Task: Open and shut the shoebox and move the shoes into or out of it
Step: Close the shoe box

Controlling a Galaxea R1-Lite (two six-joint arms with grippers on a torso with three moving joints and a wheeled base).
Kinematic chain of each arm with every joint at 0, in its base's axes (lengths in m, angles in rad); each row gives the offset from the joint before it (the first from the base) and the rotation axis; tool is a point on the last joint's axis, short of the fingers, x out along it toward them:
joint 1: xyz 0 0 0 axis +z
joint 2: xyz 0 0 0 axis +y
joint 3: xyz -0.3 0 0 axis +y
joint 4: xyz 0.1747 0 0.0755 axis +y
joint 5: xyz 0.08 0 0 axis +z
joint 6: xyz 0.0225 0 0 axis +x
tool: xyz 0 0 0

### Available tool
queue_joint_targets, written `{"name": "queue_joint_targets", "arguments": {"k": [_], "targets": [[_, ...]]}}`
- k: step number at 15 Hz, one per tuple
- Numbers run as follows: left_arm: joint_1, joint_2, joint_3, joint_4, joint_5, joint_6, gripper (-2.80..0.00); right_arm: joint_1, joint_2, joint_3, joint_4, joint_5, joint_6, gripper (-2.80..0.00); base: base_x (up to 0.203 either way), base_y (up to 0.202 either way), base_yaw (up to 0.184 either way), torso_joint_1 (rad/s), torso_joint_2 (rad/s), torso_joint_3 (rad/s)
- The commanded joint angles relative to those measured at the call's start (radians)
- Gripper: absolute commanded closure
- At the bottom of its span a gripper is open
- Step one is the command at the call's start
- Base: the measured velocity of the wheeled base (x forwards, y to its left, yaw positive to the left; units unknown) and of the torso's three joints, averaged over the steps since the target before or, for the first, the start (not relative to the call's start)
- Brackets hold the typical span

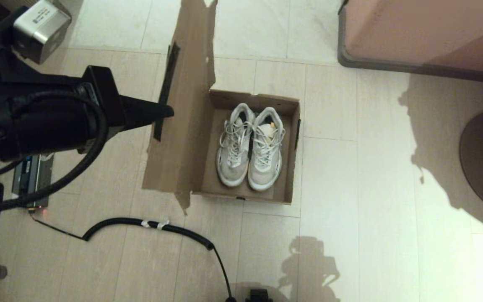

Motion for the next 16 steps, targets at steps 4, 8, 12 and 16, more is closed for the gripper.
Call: {"name": "queue_joint_targets", "arguments": {"k": [4, 8, 12, 16], "targets": [[-0.048, 0.031, -0.001, -0.099, 0.001, -0.019, -2.8, 0.0, 0.002, 0.014, -0.001, 0.0, 0.0, 0.0, 0.0, 0.0, 0.0, 0.0, 0.0, 0.0], [-0.076, 0.045, -0.017, -0.1, -0.002, -0.081, -2.8, 0.0, 0.002, 0.014, -0.001, 0.0, 0.0, 0.0, 0.0, 0.0, 0.0, 0.0, 0.0, 0.0], [-0.059, 0.052, -0.011, -0.1, 0.011, -0.082, -2.8, 0.0, 0.002, 0.014, -0.001, 0.0, 0.0, 0.0, 0.0, 0.0, 0.0, 0.0, 0.0, 0.0], [-0.012, 0.109, -0.009, -0.1, 0.009, -0.083, -2.8, 0.0, 0.002, 0.014, -0.001, 0.0, 0.0, 0.0, 0.0, 0.0, 0.0, 0.0, 0.0, 0.0]]}}
